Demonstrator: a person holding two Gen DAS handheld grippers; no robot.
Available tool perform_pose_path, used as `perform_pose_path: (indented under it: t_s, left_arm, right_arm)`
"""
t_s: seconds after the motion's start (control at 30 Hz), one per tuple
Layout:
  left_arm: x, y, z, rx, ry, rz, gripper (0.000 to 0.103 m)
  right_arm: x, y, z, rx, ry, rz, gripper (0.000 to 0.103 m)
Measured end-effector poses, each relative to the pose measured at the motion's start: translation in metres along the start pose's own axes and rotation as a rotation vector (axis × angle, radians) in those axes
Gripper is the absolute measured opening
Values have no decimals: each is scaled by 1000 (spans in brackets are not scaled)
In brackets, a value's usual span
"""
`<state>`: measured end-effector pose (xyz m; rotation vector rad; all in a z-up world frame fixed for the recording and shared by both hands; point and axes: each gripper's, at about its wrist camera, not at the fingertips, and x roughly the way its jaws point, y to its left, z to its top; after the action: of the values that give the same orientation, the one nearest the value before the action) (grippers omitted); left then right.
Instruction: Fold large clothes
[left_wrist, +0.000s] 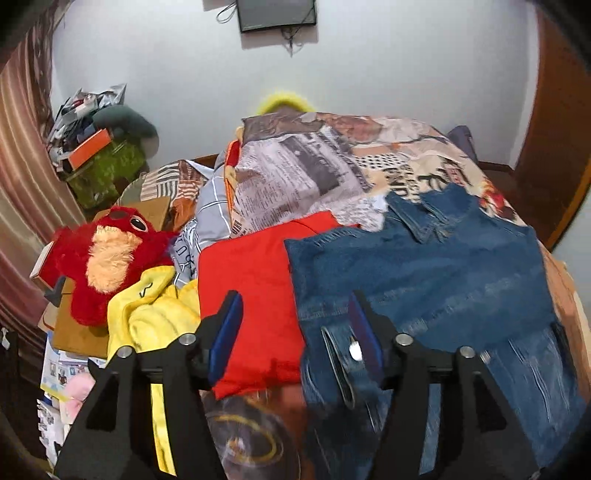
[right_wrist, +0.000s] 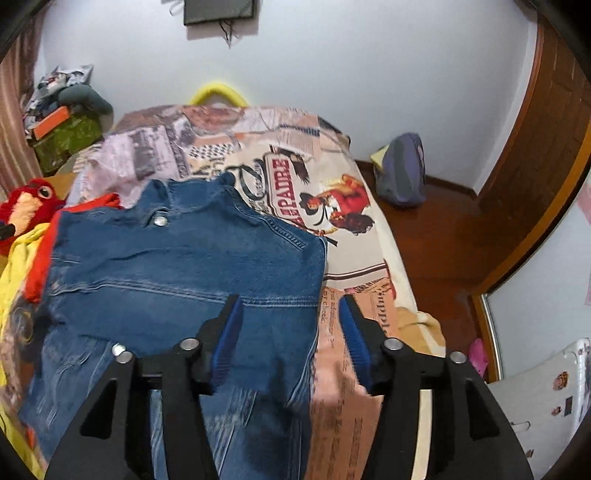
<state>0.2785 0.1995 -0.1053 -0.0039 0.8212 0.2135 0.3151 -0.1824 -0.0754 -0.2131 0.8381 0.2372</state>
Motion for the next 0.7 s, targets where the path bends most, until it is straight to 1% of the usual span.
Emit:
perform_pose_path:
  t_s: [0.07,0.2,0.33,0.47,0.6,0.7]
  left_arm:
    - [-16,-1,-11,10,3,-36,63]
    - [-33,-2,-37,17,31,-66,70]
    - [-36,2,-66,17,102,-109,72]
    - [-26,7,-100,-13,200,-133,72]
    - [-15,9,-132,-73,278,-185,72]
    - [-6,7,-155,-127,333,-228,72]
  right_arm:
    - [-15,3,-7,-11,-15,2,60]
    - [-31,9,-19,-52,-11,-1,61]
    - [-38,15,-38,-91,7,15,62]
    - [-37,18,-61,-105,61,45,62]
    - [-27,12,-89,-68,125,72,62]
    - [-16,3,-111,-25,195,85,62]
